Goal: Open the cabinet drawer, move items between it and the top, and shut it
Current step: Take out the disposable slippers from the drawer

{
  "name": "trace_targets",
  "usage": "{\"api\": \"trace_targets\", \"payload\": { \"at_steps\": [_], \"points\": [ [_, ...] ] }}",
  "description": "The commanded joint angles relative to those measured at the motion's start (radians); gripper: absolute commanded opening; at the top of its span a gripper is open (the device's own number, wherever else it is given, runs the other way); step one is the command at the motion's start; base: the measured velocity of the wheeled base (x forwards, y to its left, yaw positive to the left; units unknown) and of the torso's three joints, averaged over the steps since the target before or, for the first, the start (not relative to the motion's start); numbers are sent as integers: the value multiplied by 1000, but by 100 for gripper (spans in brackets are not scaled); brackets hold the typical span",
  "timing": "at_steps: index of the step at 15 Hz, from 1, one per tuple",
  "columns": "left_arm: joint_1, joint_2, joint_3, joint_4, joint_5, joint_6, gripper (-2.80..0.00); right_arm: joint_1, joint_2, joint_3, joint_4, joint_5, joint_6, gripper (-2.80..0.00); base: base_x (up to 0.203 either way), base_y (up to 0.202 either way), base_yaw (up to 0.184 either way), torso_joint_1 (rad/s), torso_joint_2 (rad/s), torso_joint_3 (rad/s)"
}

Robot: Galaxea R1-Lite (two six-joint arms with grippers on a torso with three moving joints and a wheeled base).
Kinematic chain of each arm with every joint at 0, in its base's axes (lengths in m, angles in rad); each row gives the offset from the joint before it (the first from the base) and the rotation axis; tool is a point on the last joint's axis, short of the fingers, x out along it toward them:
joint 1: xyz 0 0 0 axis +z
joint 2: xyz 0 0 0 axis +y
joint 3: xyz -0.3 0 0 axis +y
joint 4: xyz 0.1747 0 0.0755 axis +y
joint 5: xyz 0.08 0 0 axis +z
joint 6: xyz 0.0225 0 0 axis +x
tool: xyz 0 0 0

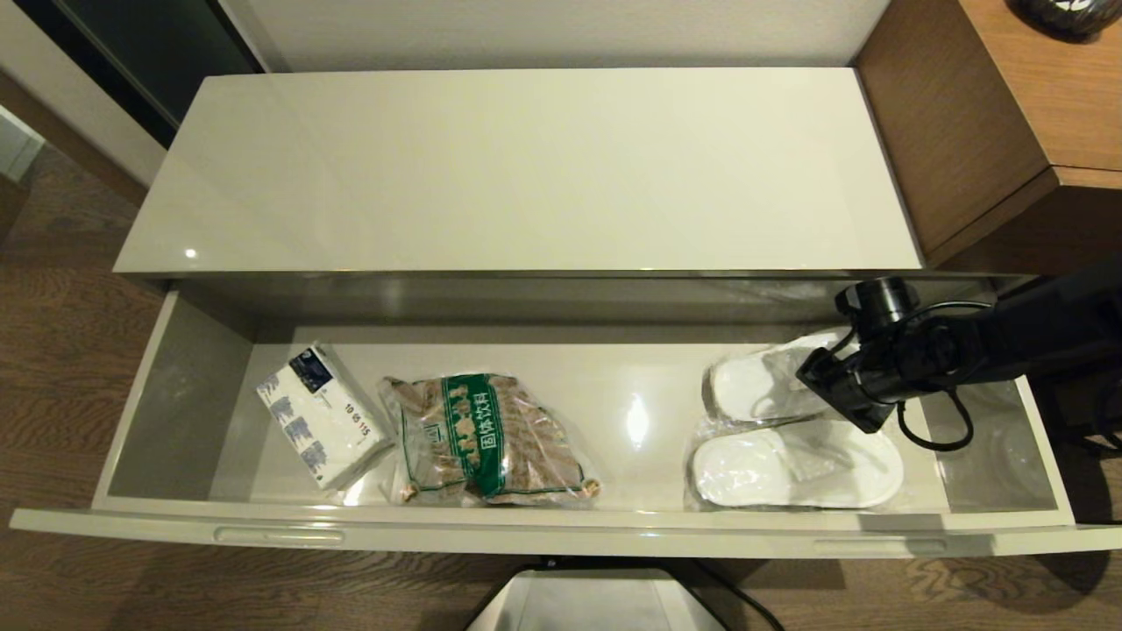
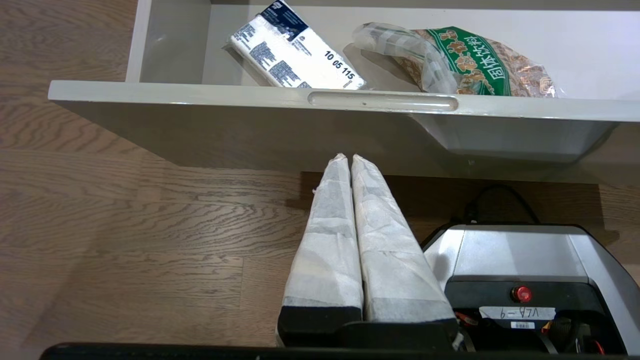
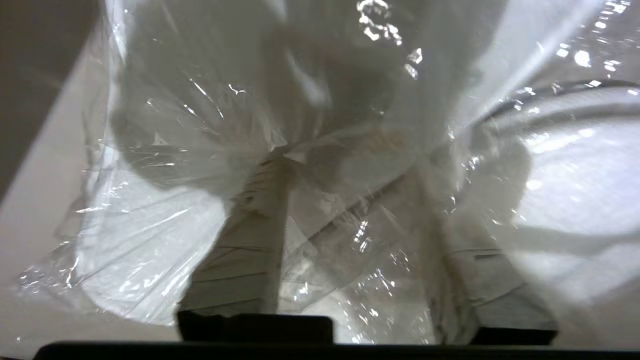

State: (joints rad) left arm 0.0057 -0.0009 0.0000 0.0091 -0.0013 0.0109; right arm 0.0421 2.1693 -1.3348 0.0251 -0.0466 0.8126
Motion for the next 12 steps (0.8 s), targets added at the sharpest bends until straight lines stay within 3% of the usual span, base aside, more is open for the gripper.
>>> {"api": "trace_targets", "payload": {
  "at_steps": [1, 6, 12],
  "points": [
    [1, -1, 0, 0, 0, 0, -280, 1, -75, 12, 32, 3, 12, -280, 0, 0, 0, 0, 0, 0],
    [0, -1, 0, 0, 0, 0, -280, 2, -217, 84, 122, 6, 47, -280, 0, 0, 0, 0, 0, 0],
    [0, -1, 0, 0, 0, 0, -280, 8, -458, 54, 335, 30, 46, -280, 0, 0, 0, 0, 0, 0]
  ]
}}
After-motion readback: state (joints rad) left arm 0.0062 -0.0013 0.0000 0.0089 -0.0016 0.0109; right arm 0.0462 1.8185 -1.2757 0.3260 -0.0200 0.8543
